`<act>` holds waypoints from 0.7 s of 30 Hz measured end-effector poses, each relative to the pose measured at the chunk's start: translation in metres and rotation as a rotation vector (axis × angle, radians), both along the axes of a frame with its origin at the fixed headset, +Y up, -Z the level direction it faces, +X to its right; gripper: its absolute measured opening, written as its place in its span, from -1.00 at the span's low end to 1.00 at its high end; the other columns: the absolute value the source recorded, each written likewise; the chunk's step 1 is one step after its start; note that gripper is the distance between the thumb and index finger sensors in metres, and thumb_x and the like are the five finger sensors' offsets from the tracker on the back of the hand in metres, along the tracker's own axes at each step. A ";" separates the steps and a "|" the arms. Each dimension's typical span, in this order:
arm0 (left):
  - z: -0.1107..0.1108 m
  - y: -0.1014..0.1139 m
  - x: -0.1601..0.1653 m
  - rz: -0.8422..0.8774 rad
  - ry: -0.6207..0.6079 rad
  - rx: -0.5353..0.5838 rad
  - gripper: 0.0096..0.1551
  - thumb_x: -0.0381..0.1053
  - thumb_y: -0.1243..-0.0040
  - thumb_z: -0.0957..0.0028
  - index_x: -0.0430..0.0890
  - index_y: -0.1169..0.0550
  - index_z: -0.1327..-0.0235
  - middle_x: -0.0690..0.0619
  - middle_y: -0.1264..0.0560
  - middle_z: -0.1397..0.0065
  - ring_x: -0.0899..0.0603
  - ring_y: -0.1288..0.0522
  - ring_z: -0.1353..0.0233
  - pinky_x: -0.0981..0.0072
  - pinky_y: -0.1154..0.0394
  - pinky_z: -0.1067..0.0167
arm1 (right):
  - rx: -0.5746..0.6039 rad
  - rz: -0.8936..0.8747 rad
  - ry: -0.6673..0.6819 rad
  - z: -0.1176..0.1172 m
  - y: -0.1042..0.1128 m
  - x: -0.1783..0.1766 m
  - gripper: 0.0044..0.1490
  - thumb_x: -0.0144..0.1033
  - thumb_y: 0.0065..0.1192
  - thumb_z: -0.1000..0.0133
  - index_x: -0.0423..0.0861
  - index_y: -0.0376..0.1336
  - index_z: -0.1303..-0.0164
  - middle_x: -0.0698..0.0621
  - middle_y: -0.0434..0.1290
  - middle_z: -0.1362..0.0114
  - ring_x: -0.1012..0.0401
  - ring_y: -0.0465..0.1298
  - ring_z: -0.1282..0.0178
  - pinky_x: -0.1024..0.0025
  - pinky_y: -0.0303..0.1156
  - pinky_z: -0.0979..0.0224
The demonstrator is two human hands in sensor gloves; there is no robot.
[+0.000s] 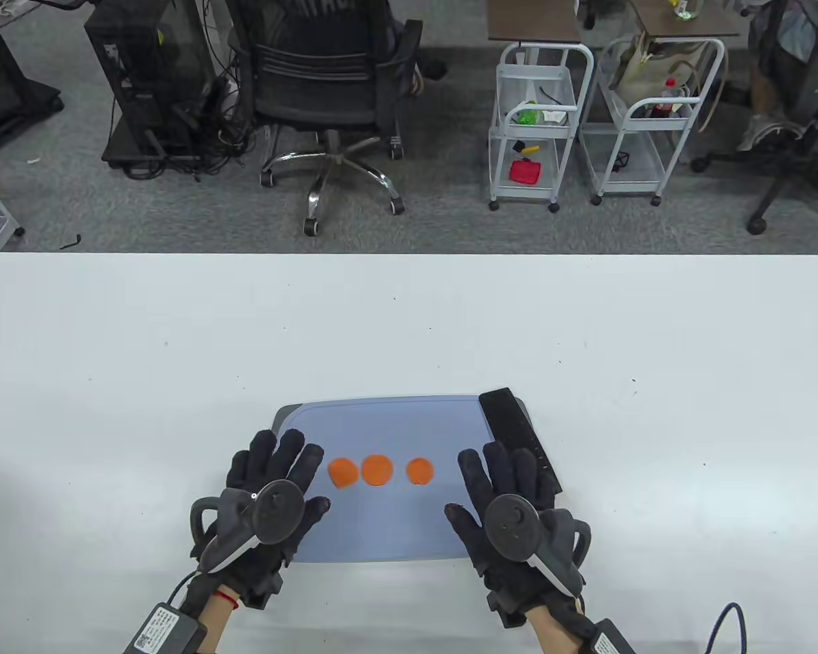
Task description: Chop plasticine discs into granules with repetitive downward strikes
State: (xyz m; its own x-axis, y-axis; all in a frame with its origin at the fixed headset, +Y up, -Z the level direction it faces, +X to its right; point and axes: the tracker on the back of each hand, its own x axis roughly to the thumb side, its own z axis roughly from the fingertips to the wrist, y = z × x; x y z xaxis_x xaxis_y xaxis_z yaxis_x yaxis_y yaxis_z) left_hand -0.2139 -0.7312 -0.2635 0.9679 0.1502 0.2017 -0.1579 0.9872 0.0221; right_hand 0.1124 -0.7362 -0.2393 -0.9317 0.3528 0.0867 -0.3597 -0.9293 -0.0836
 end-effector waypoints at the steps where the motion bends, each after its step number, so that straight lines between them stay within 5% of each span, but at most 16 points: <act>1: 0.000 0.000 0.000 -0.002 0.002 0.002 -0.10 0.40 -0.07 0.19 0.23 -0.32 -0.53 0.04 -0.16 -0.80 -0.40 -0.12 -0.71 -0.35 -0.07 -0.52 | 0.001 0.001 0.001 0.000 0.000 0.000 0.01 0.32 0.14 0.04 0.22 0.04 -0.67 0.01 0.02 -0.77 -0.27 -0.01 -0.76 -0.34 -0.04 -0.56; 21: -0.003 0.004 -0.004 -0.038 0.021 -0.016 -0.08 0.39 -0.08 0.18 0.17 -0.32 -0.55 -0.02 -0.16 -0.80 -0.39 -0.18 -0.70 -0.33 -0.10 -0.52 | 0.041 0.123 -0.181 0.009 0.020 0.011 -0.06 0.17 0.48 0.08 0.06 0.33 -0.53 -0.06 0.32 -0.62 -0.24 0.41 -0.54 -0.24 0.29 -0.45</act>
State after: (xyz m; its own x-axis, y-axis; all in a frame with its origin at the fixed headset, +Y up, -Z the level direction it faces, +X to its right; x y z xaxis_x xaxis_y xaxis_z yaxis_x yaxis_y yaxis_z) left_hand -0.2181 -0.7273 -0.2668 0.9770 0.1162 0.1791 -0.1198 0.9928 0.0095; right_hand 0.1232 -0.7159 -0.2307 -0.9691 0.2353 -0.0737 -0.2197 -0.9598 -0.1749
